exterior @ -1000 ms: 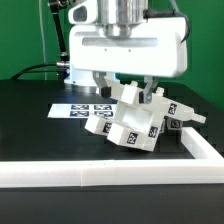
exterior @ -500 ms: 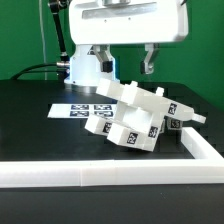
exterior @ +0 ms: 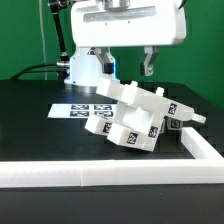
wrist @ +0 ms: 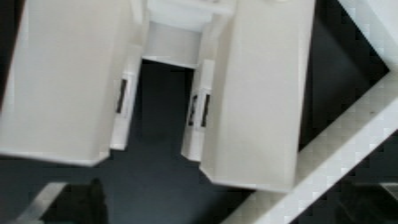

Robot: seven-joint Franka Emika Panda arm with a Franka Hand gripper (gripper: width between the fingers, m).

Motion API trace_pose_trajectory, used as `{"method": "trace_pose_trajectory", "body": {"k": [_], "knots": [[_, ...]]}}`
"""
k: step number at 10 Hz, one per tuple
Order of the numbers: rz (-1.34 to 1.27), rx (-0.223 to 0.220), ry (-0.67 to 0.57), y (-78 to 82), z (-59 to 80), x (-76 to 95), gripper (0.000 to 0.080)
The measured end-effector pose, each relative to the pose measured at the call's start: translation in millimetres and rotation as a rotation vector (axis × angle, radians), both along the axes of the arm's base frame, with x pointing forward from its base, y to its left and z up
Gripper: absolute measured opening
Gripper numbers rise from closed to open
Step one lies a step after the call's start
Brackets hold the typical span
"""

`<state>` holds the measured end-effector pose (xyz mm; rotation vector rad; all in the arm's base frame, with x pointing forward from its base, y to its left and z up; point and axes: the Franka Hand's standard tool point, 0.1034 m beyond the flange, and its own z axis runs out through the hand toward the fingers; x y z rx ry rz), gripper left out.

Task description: Assemble chair

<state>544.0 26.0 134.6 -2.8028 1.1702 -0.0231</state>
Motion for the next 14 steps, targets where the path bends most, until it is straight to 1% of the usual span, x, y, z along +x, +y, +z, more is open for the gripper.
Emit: {"method": "trace_pose_trajectory", "body": {"k": [3,5,8,11,14], "knots": [[-0.011,0.001,0.032,11.2,-9.9,-18.8,0.0649],[-0.013,-0.001,0.043,20.4,-15.8,-26.3,0.0649],[-0.003,-0.013,0.059,18.1,-30.2,-30.7,0.0649],[0.02,-0.025,0.036,11.6,-32.7,-23.4,0.0649],[0.045,-0.038,0.023,1.9,-35.7,-10.7,0.0649]]}}
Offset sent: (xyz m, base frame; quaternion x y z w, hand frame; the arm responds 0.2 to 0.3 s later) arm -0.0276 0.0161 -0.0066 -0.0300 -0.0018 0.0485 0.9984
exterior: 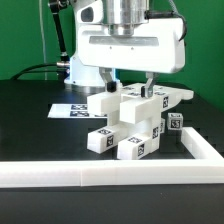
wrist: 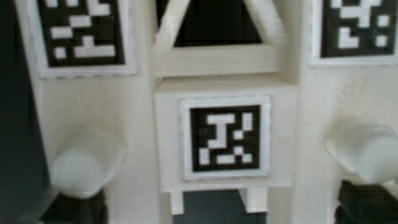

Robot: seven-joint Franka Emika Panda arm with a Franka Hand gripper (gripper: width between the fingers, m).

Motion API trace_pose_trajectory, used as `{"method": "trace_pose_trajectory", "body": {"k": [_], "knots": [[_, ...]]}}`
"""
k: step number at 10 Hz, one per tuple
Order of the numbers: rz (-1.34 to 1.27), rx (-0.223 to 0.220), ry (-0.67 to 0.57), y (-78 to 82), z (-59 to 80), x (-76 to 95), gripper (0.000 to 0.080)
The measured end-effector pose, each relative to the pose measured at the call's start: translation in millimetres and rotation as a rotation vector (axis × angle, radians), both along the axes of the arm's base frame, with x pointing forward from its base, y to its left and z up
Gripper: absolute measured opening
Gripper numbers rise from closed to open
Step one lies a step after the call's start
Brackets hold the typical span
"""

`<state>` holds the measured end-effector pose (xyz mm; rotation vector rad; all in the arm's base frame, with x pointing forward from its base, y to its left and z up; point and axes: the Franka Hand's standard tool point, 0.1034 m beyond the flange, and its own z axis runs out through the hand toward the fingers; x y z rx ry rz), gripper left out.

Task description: Assemble chair

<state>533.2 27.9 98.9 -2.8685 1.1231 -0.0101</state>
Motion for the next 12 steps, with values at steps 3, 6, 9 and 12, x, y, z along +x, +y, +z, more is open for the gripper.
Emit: {"method": "trace_pose_trajectory", "body": {"k": [3,6,9,12], "knots": [[0.01,-0.023,-0.077,-4.4,2.1,22.5,0.0649],[0.019,-0.038,-0.124,-7.3,3.9,32.7,0.0649],[0.025,-0.026,-0.119,-6.7,14.8,34.8,0.0649],[0.013,0.002,-0.129,3.5,39.9,32.2,0.0649]]}}
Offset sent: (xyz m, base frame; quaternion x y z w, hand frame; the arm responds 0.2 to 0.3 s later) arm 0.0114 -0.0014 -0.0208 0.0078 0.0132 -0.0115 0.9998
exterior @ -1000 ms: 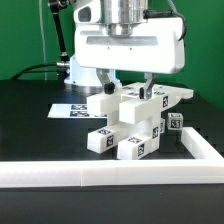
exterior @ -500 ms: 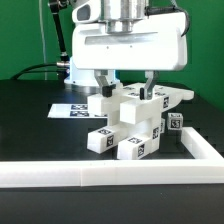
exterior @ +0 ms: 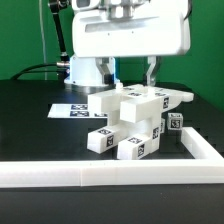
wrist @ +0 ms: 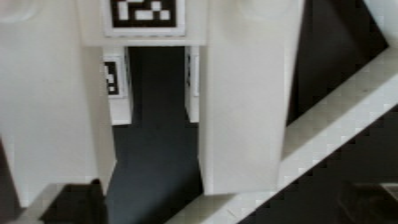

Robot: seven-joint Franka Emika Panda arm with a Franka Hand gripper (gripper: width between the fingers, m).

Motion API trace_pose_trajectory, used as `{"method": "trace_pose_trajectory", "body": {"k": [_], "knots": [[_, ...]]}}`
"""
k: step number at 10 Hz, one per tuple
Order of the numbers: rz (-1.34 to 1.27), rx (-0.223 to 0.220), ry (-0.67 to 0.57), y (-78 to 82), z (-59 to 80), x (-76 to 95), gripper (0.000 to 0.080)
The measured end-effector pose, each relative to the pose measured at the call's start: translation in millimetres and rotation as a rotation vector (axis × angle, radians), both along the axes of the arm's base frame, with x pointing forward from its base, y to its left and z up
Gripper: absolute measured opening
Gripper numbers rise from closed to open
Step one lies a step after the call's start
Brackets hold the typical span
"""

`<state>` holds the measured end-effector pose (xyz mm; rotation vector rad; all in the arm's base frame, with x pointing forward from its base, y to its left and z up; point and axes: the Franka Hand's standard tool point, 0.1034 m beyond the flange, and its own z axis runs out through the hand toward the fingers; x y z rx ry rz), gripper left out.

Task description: Assemble chair

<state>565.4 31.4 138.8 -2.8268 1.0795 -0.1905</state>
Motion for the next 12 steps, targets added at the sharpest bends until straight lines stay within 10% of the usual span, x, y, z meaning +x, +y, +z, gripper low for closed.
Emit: {"method": "trace_pose_trajectory", "body": {"k": [3,12], "knots": [[-0.021,0.017,-0.002,34.4,2.9,-14.9,0.0649],[-0.015,0.011,0.005,63.6,-21.6,-40.9,0.0649]]}}
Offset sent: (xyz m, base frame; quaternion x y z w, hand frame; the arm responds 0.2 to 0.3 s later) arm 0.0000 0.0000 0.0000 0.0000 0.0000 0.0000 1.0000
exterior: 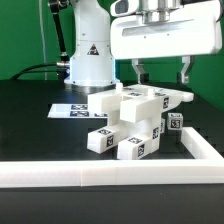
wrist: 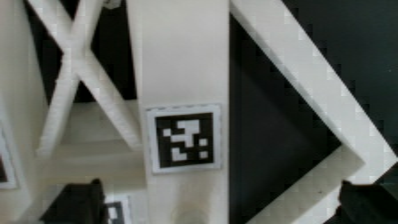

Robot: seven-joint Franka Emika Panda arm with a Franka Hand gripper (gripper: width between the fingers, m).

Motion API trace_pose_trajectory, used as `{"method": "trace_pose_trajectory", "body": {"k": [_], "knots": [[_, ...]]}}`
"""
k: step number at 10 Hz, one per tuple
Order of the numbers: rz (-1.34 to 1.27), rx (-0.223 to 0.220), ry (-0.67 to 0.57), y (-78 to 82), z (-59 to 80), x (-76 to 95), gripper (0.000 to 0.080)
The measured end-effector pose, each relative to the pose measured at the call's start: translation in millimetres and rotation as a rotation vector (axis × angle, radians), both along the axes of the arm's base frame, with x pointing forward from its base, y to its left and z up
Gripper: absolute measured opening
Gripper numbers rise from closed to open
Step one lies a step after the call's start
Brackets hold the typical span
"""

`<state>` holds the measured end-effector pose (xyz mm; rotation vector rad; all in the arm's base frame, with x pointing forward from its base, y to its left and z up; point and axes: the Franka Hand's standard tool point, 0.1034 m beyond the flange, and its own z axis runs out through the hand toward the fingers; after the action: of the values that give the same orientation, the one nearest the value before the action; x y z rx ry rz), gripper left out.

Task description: Assemble chair

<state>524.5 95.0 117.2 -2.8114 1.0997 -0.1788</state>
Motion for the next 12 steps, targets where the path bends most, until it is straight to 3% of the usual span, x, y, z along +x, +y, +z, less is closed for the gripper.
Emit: {"method": "trace_pose_trajectory", "body": {"k": [5,8,12], "knots": [[0.022,-0.015,0.027,4.0,-17.0,-7.7,0.0649],[0.048,-0.018,0.032,12.0,-19.0,-7.4,0.0649],[0.075,-0.021,0.029,7.1,-21.6,-6.4,0.0649]]}}
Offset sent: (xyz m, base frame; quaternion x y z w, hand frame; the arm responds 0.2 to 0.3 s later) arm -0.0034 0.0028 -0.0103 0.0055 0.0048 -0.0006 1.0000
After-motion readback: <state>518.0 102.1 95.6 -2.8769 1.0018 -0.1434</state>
